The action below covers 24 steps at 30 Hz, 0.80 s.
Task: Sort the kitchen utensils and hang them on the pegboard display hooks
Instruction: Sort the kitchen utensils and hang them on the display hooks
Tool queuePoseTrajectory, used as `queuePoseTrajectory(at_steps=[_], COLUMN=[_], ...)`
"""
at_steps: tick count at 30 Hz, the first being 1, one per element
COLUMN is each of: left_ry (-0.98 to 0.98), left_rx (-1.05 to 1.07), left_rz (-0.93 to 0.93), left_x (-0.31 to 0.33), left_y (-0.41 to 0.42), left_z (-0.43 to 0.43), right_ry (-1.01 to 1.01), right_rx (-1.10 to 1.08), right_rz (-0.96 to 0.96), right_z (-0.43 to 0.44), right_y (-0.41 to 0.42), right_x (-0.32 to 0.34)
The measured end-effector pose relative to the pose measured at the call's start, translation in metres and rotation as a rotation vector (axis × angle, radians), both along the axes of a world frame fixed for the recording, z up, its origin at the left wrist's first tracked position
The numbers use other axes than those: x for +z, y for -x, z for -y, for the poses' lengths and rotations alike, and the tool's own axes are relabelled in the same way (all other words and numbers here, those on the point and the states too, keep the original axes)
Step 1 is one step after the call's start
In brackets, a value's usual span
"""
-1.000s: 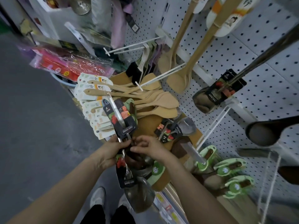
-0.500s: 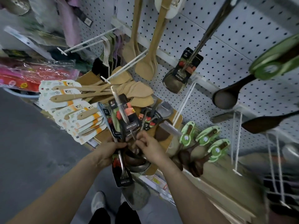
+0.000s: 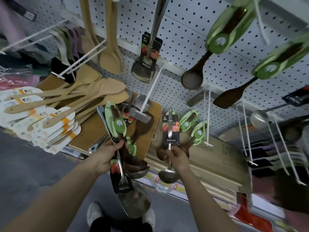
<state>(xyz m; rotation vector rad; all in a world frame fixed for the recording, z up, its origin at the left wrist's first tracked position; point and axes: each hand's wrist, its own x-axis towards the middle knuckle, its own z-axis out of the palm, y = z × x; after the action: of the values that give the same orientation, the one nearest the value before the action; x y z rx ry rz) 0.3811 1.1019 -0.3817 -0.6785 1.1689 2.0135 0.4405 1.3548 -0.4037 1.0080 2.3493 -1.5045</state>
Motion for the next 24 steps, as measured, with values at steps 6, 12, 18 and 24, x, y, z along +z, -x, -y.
queuePoseTrajectory(at_steps=[6, 12, 18, 24], left_ry=[0.025, 0.052, -0.115, -0.185], left_rx=[-0.01, -0.013, -0.03, -0.035], left_rz=[-0.021, -0.026, 0.019, -0.009], left_x=[-0.002, -0.01, -0.018, -0.036], left_y=[-0.032, -0.084, -0.121, -0.118], left_z=[-0.069, -0.171, -0.238, -0.265], right_ry=[0.094, 0.209, 0.204, 0.258], right_rx=[-0.168, -0.231, -0.317, -0.333], right_rz=[0.008, -0.01, 0.065, 0.041], right_z=[-0.074, -0.162, -0.244, -0.275], right_y=[-0.033, -0.074, -0.097, -0.074], right_x=[-0.01, -0.012, -0.038, -0.073])
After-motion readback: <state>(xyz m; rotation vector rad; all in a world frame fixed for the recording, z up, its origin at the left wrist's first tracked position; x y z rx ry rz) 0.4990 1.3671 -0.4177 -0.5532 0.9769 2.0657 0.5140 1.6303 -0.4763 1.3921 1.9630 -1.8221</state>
